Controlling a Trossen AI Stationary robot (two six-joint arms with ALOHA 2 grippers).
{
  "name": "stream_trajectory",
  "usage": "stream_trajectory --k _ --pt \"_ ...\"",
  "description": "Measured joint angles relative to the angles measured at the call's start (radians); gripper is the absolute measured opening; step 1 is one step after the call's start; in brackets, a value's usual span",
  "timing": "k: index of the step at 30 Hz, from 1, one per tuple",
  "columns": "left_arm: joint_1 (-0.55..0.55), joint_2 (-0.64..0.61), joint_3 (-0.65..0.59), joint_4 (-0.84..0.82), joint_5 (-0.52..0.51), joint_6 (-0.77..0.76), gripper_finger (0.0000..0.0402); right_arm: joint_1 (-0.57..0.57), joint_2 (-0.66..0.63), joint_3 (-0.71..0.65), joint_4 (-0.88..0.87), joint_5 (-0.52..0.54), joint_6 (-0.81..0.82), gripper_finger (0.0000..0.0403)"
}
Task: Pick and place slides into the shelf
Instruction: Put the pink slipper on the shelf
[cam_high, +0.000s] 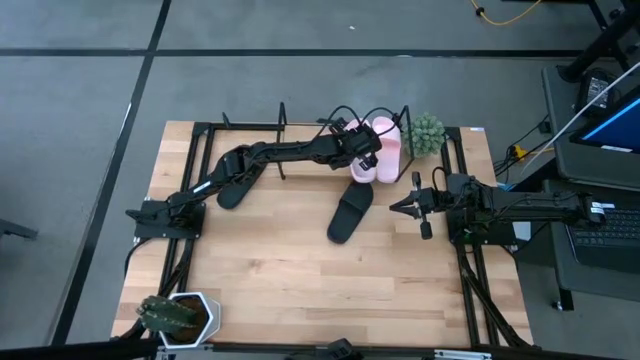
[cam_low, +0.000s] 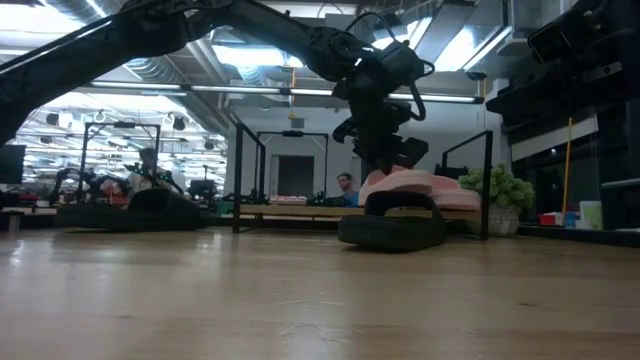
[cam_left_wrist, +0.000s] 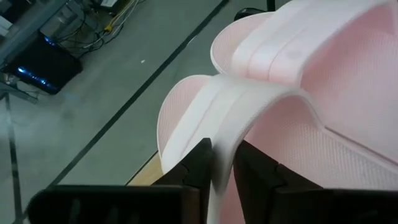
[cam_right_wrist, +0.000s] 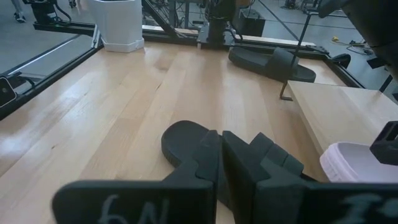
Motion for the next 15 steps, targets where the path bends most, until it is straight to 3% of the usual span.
stream_trajectory --k 15 --pt "-0.001 0.000 0.002 -0.004 0.050 0.003 0.0124 0.000 0.000 0.000 0.000 0.000 0.000 0.0023"
